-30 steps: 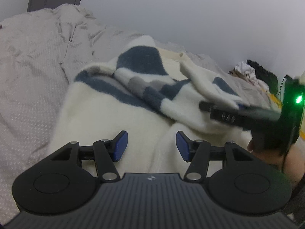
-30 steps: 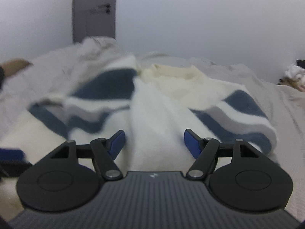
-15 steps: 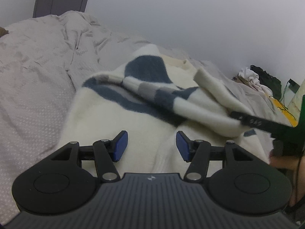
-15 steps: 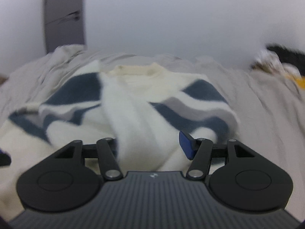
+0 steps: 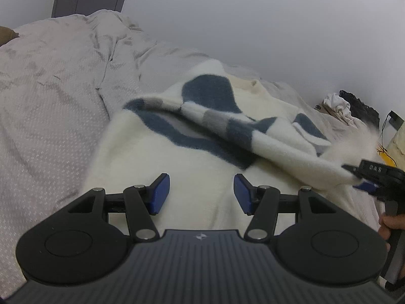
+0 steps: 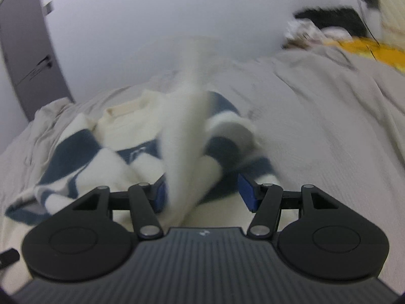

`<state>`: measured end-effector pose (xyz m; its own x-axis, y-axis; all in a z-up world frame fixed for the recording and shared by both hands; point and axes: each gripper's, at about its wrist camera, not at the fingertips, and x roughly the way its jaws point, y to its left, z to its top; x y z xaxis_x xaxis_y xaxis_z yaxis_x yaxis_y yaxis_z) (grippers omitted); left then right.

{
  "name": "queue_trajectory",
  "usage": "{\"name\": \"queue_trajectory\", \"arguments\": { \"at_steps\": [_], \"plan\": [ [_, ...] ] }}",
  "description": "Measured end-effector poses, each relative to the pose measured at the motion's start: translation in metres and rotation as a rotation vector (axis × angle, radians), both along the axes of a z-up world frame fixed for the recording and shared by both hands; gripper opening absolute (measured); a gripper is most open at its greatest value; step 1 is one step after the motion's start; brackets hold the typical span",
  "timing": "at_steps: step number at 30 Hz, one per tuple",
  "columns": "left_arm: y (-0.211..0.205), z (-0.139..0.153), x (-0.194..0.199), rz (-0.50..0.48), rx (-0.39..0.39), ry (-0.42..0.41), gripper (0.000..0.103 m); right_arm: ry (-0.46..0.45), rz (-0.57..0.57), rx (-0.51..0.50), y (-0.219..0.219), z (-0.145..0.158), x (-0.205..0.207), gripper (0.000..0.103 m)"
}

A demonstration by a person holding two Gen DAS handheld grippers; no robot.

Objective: Fold large clothes

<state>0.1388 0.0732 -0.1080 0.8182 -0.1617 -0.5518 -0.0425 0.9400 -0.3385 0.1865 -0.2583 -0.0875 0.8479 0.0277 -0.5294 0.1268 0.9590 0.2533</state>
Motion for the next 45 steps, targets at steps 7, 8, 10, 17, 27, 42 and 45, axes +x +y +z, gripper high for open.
{"name": "queue_trajectory", "arguments": {
  "at_steps": [7, 8, 10, 17, 27, 42, 45],
  "plan": [
    [0.001, 0.003, -0.004, 0.006, -0.043, -0.002, 0.062, 0.176, -0.042, 0.117, -0.027, -0.023, -0.002, 0.059],
    [0.001, 0.003, -0.004, 0.009, -0.044, 0.0, 0.062, 0.184, -0.044, 0.134, -0.028, -0.024, -0.004, 0.059],
    [0.002, 0.003, -0.004, 0.011, -0.051, -0.001, 0.062, 0.189, -0.042, 0.151, -0.03, -0.022, -0.008, 0.059],
    [0.015, 0.012, -0.014, 0.061, -0.055, -0.03, 0.062, 0.208, 0.002, 0.195, -0.031, -0.011, -0.035, 0.06],
    [0.052, 0.008, -0.023, 0.203, -0.09, 0.012, 0.062, 0.279, -0.032, 0.27, -0.047, -0.016, -0.091, 0.082],
    [0.087, -0.026, -0.069, 0.278, -0.469, 0.167, 0.062, 0.369, -0.074, 0.646, -0.083, -0.054, -0.122, 0.084],
    [0.092, -0.03, -0.081, 0.263, -0.603, 0.175, 0.063, 0.384, -0.016, 0.688, -0.076, -0.055, -0.12, 0.084]
  ]
}}
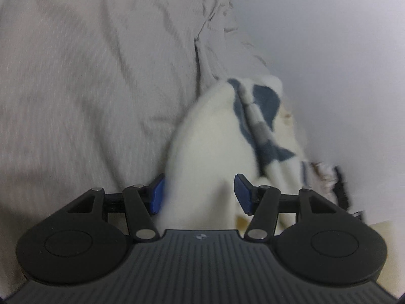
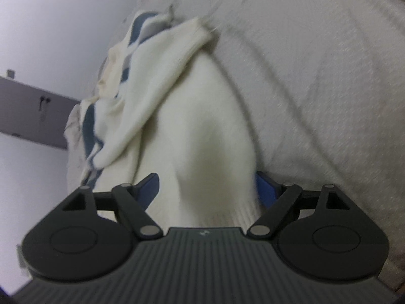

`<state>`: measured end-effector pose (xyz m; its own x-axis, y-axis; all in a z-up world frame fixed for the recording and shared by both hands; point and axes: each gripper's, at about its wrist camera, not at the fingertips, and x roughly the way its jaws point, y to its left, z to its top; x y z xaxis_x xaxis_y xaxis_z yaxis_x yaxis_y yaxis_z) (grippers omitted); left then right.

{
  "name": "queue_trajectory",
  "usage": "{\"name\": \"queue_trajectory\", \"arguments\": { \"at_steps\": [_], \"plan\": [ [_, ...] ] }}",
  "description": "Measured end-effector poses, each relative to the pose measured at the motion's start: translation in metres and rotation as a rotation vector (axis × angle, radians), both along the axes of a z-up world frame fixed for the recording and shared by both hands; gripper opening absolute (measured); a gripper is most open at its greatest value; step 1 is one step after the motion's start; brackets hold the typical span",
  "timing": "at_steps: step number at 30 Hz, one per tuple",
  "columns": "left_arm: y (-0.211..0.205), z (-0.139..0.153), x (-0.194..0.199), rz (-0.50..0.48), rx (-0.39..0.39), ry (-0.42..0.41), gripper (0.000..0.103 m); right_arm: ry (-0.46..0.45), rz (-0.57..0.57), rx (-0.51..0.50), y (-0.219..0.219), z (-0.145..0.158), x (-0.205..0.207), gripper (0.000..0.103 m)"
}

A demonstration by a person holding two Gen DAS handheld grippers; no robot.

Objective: Fold large clothes
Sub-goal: 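Grasp the sweater hem with both tools, then lift the hem with both tools and fold it over toward the collar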

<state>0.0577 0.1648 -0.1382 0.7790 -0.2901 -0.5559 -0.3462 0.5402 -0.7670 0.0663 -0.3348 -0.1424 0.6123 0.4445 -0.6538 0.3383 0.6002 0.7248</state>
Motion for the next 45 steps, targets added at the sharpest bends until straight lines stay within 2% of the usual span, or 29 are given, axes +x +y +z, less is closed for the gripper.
{"name": "queue_trajectory", "arguments": {
  "at_steps": [4, 6, 9, 11, 13, 16, 19, 20, 23, 24, 25, 26, 27, 29, 31, 35, 41, 43, 45],
  "plan": [
    [0.0, 0.001, -0.014, -0.027, -0.113, -0.032, 0.062, -0.048, 0.028, 0.157, 0.002, 0.0, -0.007, 0.084],
    [-0.002, 0.006, -0.023, -0.043, -0.163, -0.076, 0.062, -0.092, 0.03, 0.207, 0.0, 0.006, -0.009, 0.084],
    [-0.008, 0.014, -0.033, -0.076, -0.173, -0.123, 0.062, -0.161, 0.034, 0.285, -0.001, 0.014, -0.013, 0.084],
    [-0.015, 0.018, -0.035, -0.085, -0.126, -0.093, 0.063, -0.184, 0.037, 0.313, -0.002, 0.016, -0.015, 0.084],
    [-0.022, 0.015, -0.037, -0.095, -0.099, -0.039, 0.063, -0.17, 0.041, 0.295, 0.0, 0.016, -0.014, 0.084],
    [-0.036, 0.009, -0.037, -0.121, -0.036, 0.053, 0.063, -0.082, 0.042, 0.205, 0.002, 0.009, -0.013, 0.083],
    [-0.044, 0.012, -0.041, -0.135, 0.031, 0.078, 0.063, 0.025, 0.03, 0.119, 0.006, -0.003, -0.011, 0.079],
    [-0.046, 0.012, -0.041, -0.136, 0.039, 0.081, 0.063, 0.037, 0.027, 0.097, 0.006, -0.006, -0.011, 0.074],
    [-0.055, 0.01, -0.039, -0.168, 0.078, 0.109, 0.061, 0.041, 0.063, 0.025, 0.017, -0.006, -0.007, 0.074],
    [-0.057, 0.011, -0.039, -0.169, 0.097, 0.113, 0.057, 0.037, 0.075, 0.01, 0.021, -0.005, -0.007, 0.076],
    [-0.059, 0.011, -0.037, -0.167, 0.109, 0.121, 0.048, 0.032, 0.089, 0.008, 0.024, -0.004, -0.005, 0.076],
    [-0.061, 0.01, -0.035, -0.16, 0.122, 0.133, 0.042, 0.028, 0.109, 0.012, 0.023, -0.005, -0.007, 0.069],
    [-0.061, 0.01, -0.035, -0.149, 0.134, 0.143, 0.031, 0.025, 0.118, 0.016, 0.022, -0.006, -0.009, 0.048],
    [-0.059, 0.009, -0.034, -0.134, 0.122, 0.136, 0.023, 0.031, 0.11, 0.035, 0.019, -0.005, -0.012, 0.019],
    [-0.056, 0.013, -0.037, -0.123, 0.111, 0.117, 0.018, 0.016, 0.111, 0.032, 0.018, -0.001, -0.012, 0.018],
    [-0.048, 0.029, -0.047, -0.113, 0.1, 0.042, 0.016, -0.069, 0.13, 0.059, 0.014, 0.02, -0.018, 0.016],
    [-0.028, 0.053, -0.064, -0.088, -0.007, -0.057, 0.014, -0.201, 0.152, 0.054, -0.001, 0.064, -0.027, 0.014],
    [-0.029, 0.063, -0.069, -0.102, 0.001, -0.075, 0.014, -0.237, 0.154, 0.06, -0.007, 0.077, -0.03, 0.014],
    [-0.034, 0.077, -0.072, -0.133, 0.044, -0.079, 0.014, -0.27, 0.162, 0.061, -0.013, 0.09, -0.033, 0.014]
  ]
}}
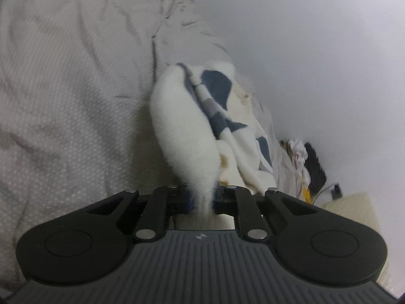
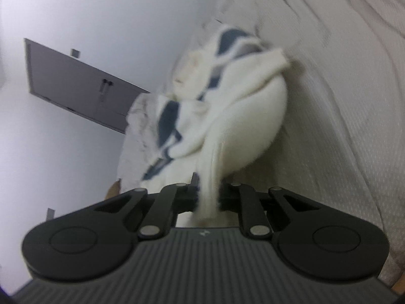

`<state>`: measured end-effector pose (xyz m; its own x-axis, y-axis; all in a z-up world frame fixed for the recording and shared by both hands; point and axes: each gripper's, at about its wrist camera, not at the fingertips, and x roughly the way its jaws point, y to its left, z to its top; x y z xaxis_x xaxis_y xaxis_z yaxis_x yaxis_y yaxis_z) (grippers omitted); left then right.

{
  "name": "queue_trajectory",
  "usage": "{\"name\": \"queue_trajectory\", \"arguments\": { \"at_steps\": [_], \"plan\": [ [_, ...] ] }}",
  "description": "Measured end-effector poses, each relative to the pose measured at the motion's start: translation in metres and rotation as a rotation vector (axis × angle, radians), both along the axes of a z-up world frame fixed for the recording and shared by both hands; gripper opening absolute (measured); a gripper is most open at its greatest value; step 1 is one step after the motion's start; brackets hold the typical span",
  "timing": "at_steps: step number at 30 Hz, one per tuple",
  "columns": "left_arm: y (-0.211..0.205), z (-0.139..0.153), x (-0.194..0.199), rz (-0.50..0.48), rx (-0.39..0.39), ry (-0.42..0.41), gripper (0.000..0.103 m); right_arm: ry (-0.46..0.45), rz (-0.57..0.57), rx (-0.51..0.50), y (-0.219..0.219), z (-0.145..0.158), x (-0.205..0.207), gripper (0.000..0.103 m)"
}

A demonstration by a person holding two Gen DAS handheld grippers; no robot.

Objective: Fold large clothes
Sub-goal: 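Lift the hem with both tools and fold it over toward the collar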

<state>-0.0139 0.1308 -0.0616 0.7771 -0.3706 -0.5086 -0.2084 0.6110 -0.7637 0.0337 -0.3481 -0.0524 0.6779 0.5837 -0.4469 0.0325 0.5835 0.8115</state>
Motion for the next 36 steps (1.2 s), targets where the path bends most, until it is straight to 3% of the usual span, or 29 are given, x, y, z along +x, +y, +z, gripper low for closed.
{"name": "queue_trajectory", "arguments": {
  "at_steps": [7, 13, 19, 24, 28, 32, 36],
  "plan": [
    [0.002, 0.041, -0.04, -0.04, 0.014, -0.074, 0.014, -0.093, 0.042, 0.022, -0.016, 0.036, -0.03, 0.014],
    [-0.008, 0.063, -0.093, -0.075, 0.049, -0.104, 0.014, -0.172, 0.073, -0.06, -0.032, 0.071, -0.082, 0.011],
    [-0.026, 0.069, -0.139, -0.105, 0.096, -0.113, 0.014, -0.167, 0.082, -0.068, -0.047, 0.071, -0.112, 0.011],
    [-0.028, 0.076, -0.163, -0.101, 0.051, -0.135, 0.014, -0.187, 0.064, -0.019, -0.049, 0.07, -0.121, 0.011],
    [-0.032, 0.091, -0.134, -0.097, 0.07, -0.184, 0.014, -0.2, 0.074, -0.019, -0.05, 0.073, -0.1, 0.011],
    [-0.032, 0.113, -0.075, -0.072, 0.116, -0.219, 0.014, -0.193, 0.05, -0.025, -0.046, 0.086, -0.039, 0.011],
    [-0.027, 0.122, 0.0, -0.032, 0.098, -0.22, 0.014, -0.188, 0.012, -0.033, -0.031, 0.097, 0.037, 0.011]
  ]
}}
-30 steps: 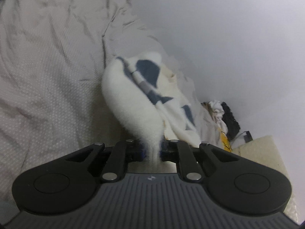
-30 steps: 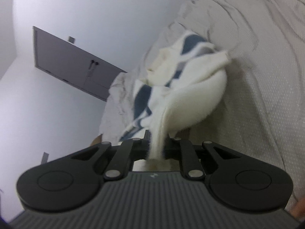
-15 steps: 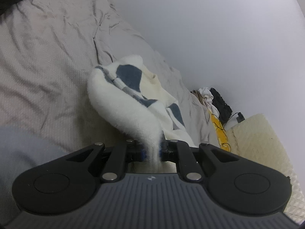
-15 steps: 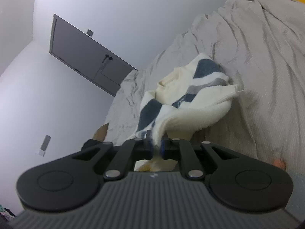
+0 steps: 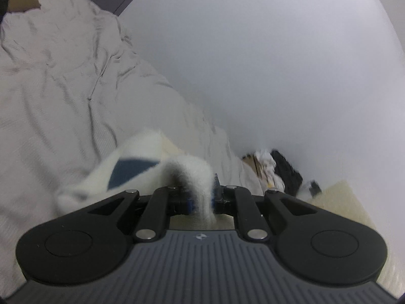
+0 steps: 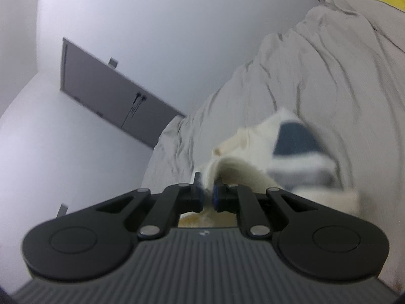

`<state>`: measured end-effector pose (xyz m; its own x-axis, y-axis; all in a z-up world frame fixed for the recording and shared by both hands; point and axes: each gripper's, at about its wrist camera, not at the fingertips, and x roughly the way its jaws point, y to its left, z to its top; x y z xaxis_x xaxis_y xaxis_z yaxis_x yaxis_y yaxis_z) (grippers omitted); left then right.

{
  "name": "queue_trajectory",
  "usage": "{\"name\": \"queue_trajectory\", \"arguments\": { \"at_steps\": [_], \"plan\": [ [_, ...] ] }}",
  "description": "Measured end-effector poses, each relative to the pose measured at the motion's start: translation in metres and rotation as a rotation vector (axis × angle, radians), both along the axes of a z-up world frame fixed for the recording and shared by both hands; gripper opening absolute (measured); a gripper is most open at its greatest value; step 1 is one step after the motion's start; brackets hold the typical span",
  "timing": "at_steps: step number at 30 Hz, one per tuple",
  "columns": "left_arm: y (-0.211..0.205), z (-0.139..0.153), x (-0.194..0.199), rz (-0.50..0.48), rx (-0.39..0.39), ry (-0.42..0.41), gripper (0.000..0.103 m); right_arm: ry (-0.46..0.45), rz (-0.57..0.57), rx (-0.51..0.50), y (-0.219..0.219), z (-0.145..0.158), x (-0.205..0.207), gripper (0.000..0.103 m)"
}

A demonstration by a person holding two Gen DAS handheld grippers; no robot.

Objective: Fold large clothes
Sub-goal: 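Lift the hem with both tools and fold it over toward the collar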

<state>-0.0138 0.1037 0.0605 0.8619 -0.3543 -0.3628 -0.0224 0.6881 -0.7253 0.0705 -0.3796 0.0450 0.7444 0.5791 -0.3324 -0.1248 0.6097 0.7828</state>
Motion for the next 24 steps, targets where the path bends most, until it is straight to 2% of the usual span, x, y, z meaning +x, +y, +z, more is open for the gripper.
{"name": "queue_trajectory", "arguments": {
  "at_steps": [2, 7, 11, 15, 18, 22, 24],
  "plan": [
    [0.004, 0.003, 0.038, 0.024, 0.008, 0.028, 0.014, 0.002, -0.024, -0.039, 0.012, 0.004, 0.039, 0.011],
    [0.011, -0.003, 0.129, 0.082, 0.107, 0.069, 0.014, 0.024, -0.068, -0.101, 0.034, -0.001, 0.126, 0.011],
    [0.026, -0.03, 0.195, 0.103, 0.086, 0.1, 0.014, 0.025, -0.108, -0.154, 0.049, -0.012, 0.186, 0.01],
    [0.031, -0.063, 0.251, 0.086, 0.099, 0.118, 0.015, 0.062, -0.135, -0.178, 0.058, -0.042, 0.242, 0.01],
    [0.035, -0.089, 0.287, 0.055, 0.128, 0.101, 0.015, 0.086, -0.147, -0.198, 0.062, -0.071, 0.277, 0.01],
    [0.038, -0.12, 0.331, 0.016, 0.192, 0.128, 0.015, 0.125, -0.175, -0.188, 0.067, -0.115, 0.313, 0.011],
    [0.042, -0.134, 0.346, 0.007, 0.193, 0.146, 0.015, 0.157, -0.18, -0.195, 0.072, -0.138, 0.326, 0.011]
  ]
}}
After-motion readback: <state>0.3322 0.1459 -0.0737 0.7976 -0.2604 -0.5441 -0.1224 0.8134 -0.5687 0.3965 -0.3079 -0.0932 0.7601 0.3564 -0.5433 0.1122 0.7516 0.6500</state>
